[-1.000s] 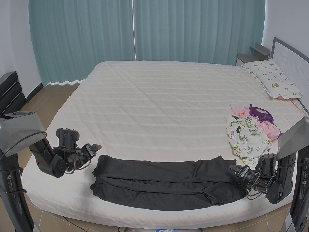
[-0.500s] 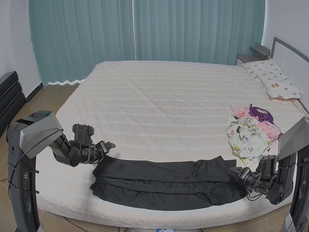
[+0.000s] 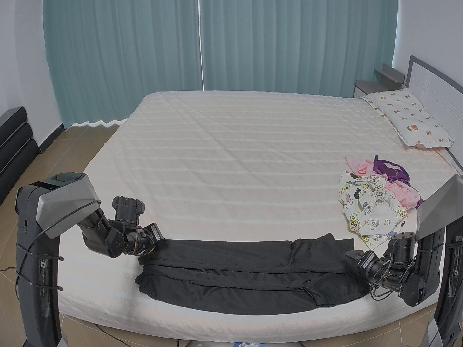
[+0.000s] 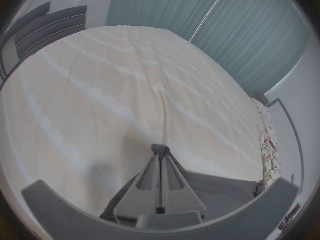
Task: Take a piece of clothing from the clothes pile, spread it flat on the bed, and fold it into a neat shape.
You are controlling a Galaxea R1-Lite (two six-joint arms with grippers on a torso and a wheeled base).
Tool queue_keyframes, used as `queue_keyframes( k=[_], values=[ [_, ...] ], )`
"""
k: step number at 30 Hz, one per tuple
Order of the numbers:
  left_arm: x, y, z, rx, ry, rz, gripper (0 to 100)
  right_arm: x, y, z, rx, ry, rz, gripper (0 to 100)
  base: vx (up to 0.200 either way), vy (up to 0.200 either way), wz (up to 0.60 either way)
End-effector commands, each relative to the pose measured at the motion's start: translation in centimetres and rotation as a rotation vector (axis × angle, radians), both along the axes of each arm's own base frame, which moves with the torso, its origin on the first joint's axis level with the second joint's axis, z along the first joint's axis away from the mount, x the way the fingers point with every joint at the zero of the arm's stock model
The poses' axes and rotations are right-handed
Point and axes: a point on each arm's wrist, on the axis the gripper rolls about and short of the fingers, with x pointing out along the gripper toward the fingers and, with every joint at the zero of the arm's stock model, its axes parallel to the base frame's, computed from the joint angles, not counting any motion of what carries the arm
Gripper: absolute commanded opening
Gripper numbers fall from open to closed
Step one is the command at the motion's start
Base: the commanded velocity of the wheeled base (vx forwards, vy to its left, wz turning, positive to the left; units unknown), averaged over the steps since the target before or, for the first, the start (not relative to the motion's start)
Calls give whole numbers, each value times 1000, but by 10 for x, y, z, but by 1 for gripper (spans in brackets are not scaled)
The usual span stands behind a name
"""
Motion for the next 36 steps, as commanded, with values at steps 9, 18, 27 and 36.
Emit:
queue_keyframes(
  k=[9,18,27,36],
  values=[
    [-5,2,2,-1,3,75,0,4,-3,5,5,-43,-12,100,0,0,0],
    [-6,-1,3,-35,5,88,0,33,-4,21,31,-185,37,100,0,0,0],
    [-6,-1,3,-42,-14,89,0,79,-16,5,-58,-131,50,100,0,0,0],
    [-6,-1,3,-42,-14,89,0,115,-13,-4,-54,-65,63,100,0,0,0]
  ],
)
